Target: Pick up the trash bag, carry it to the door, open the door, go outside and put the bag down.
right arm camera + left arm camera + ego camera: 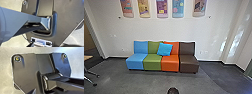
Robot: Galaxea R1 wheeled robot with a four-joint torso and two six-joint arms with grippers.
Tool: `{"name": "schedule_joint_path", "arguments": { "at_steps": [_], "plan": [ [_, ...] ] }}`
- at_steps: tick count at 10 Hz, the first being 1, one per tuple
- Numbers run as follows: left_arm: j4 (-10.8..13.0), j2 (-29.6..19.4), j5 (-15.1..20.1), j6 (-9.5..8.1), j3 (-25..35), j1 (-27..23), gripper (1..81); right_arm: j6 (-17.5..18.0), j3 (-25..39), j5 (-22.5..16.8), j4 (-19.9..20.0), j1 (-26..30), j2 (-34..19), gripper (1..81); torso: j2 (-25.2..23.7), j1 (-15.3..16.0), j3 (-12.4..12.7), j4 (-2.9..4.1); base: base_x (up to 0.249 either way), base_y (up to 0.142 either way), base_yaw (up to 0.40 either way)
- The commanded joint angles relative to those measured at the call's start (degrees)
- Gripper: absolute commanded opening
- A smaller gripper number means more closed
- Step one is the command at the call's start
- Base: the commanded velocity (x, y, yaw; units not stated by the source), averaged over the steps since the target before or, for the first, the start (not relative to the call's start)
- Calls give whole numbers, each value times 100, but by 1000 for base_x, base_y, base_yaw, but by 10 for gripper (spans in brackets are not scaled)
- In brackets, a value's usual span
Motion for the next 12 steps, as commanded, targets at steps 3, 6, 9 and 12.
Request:
{"name": "schedule_joint_path", "arguments": {
  "at_steps": [3,6,9,12],
  "plan": [
    [-7,3,343,46,40,-289,811,-17,19,-313,-54,161,9,811,-1,-2,0,0,163,-84,0],
    [-7,3,343,46,40,-289,811,-17,27,-313,-54,169,9,811,-1,-2,0,0,163,-80,0],
    [-7,3,352,46,40,-280,811,-9,28,-313,16,178,-8,811,-1,0,0,0,159,-21,0],
    [-7,3,352,46,48,-280,811,0,45,-261,16,161,-8,811,-1,-2,0,0,150,0,0]
  ]
}}
